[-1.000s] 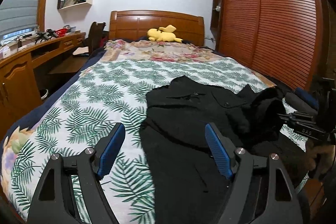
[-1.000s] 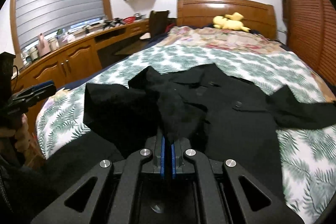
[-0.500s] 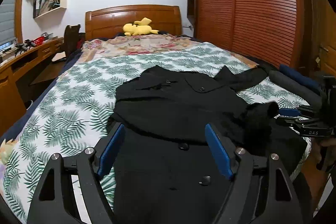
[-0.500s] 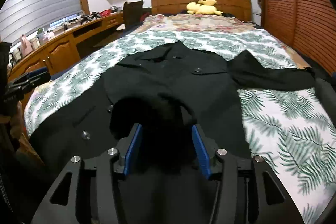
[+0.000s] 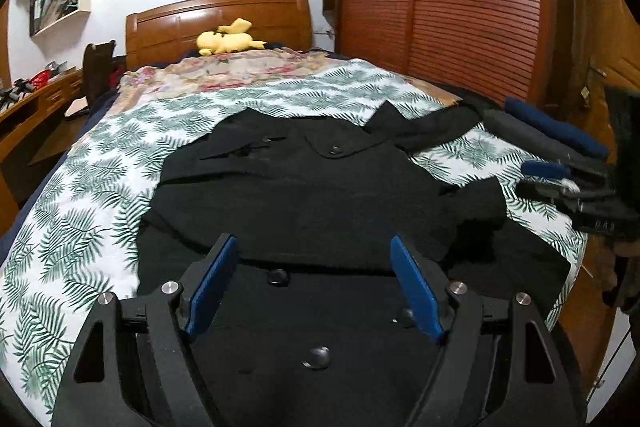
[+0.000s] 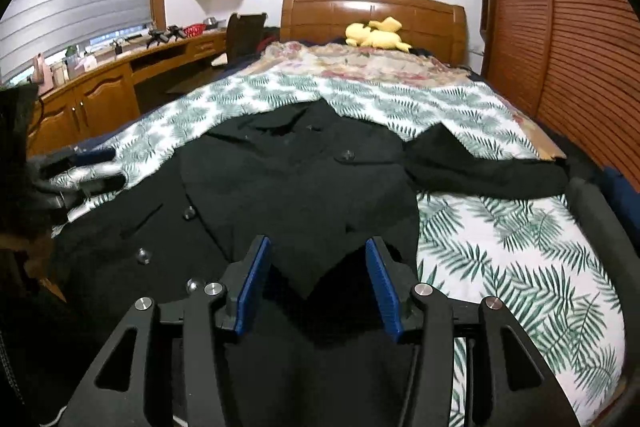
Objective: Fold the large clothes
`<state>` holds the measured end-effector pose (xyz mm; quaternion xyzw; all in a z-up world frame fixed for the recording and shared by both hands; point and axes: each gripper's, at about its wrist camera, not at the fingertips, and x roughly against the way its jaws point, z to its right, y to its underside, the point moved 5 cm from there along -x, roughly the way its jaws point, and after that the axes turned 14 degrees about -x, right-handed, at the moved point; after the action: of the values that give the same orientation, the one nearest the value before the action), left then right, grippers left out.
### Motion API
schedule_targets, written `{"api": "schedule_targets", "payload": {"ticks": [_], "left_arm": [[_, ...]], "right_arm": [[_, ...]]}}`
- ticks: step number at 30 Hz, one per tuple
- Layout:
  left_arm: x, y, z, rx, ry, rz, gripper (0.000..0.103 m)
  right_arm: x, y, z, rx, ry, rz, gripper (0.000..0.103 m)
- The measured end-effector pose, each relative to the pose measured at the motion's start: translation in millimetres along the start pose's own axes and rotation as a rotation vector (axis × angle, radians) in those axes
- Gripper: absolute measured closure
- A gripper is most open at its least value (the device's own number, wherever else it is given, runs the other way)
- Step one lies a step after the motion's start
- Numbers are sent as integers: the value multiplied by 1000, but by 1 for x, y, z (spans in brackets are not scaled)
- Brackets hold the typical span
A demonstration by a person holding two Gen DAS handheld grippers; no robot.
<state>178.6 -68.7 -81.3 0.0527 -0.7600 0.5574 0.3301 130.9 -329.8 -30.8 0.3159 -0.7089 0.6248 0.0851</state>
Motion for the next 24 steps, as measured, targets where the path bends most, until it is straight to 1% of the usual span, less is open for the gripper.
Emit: {"api": "schedule_targets", "payload": {"ticks": [3, 6, 10, 13, 14, 16, 18, 20, 24], "left_arm": [[-5, -2, 9, -18, 11, -6, 24], [-9, -3, 14, -21, 22, -10, 24], [-13, -2, 20, -17, 38, -25, 24], [-14, -2, 22, -20, 37, -30, 24], [-13, -2, 22, -20, 38, -30, 24], [-13, -2, 22, -21, 35, -30, 24], [-12, -2, 22, -21, 31, -31, 24], [-10, -3, 22, -15, 31, -27, 24], [-9, -8, 24, -20, 27, -17, 24]], "right_arm": [[-15, 3, 0, 24, -14, -9, 52], [-36, 5, 3, 42, -25, -51, 53], [-70, 18, 24, 3, -12, -169, 55], [-91, 37, 49, -40, 44, -255, 55], [-96, 44, 58, -63, 50, -280, 55], [-99, 53, 71, -110, 30, -308, 55], [-99, 55, 78, -137, 21, -315, 55], [-92, 54, 81, -139, 16, -296, 55], [-68, 41, 83, -132, -4, -230, 55]]}}
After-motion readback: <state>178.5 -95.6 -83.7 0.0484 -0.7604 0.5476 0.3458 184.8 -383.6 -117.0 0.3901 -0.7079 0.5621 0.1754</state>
